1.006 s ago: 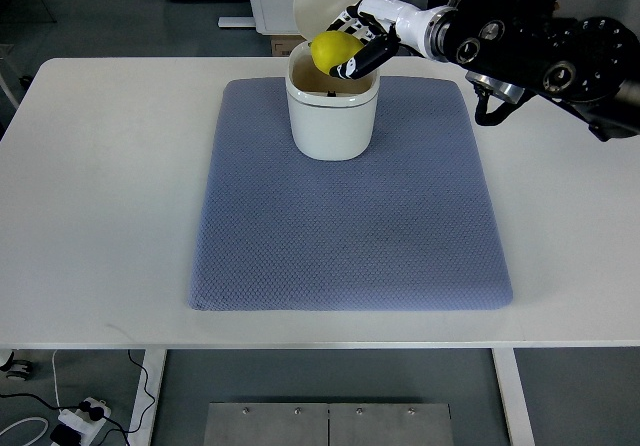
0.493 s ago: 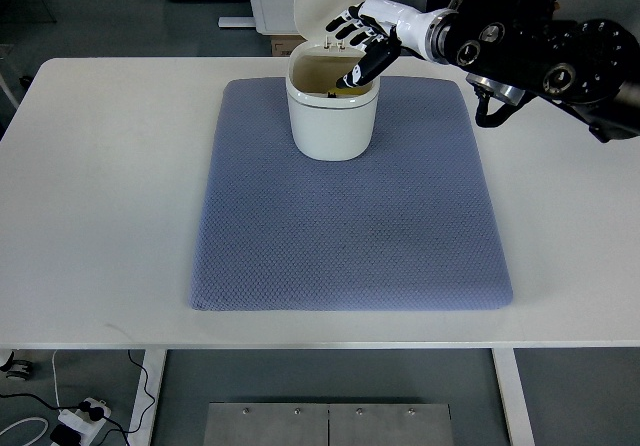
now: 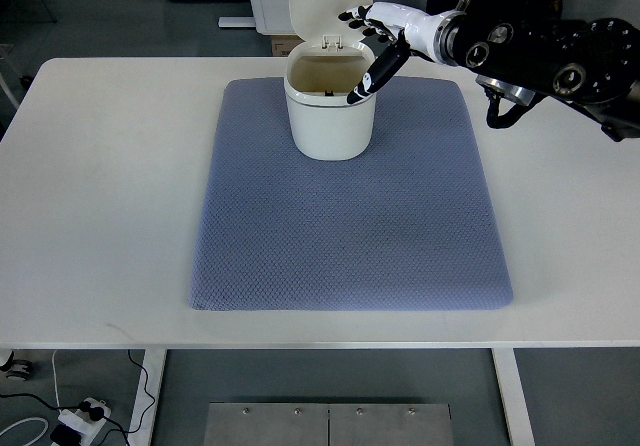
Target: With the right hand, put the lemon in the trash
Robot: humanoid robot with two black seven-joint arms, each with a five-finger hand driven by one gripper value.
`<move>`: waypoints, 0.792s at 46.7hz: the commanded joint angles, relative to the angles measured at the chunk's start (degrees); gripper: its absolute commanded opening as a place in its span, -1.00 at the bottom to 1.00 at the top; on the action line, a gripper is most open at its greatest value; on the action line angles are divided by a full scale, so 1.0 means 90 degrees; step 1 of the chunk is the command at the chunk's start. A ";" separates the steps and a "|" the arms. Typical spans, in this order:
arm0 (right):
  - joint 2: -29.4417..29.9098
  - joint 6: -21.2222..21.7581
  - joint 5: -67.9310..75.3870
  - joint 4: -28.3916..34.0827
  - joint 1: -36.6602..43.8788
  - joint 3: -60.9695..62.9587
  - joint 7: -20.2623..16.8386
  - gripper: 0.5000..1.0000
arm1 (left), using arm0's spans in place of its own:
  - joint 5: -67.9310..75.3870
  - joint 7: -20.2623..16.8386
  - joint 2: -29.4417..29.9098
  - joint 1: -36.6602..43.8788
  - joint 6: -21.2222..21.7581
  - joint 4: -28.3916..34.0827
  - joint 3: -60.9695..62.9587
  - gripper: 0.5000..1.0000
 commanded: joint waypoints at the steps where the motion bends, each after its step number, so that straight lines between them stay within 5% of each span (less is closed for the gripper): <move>1: -0.0148 0.0011 -0.0010 0.0184 0.0049 0.0000 0.0008 1.00 | 0.0000 0.0001 0.0000 -0.0004 0.0000 0.0002 -0.0010 1.00; 18: -0.2345 0.0294 -0.0088 0.2079 0.0343 0.0029 0.0047 1.00 | 0.0000 0.0001 0.0000 -0.0004 0.0000 0.0002 -0.0001 1.00; 29: -0.3332 0.0158 -0.0019 0.2031 0.0080 0.0360 0.0076 1.00 | 0.0000 0.0001 0.0000 0.0005 0.0000 0.0002 -0.0001 1.00; 37: -0.3450 -0.0583 0.0224 0.1670 -0.1218 0.1912 0.0076 1.00 | 0.0000 0.0001 0.0000 0.0005 0.0000 0.0002 -0.0001 1.00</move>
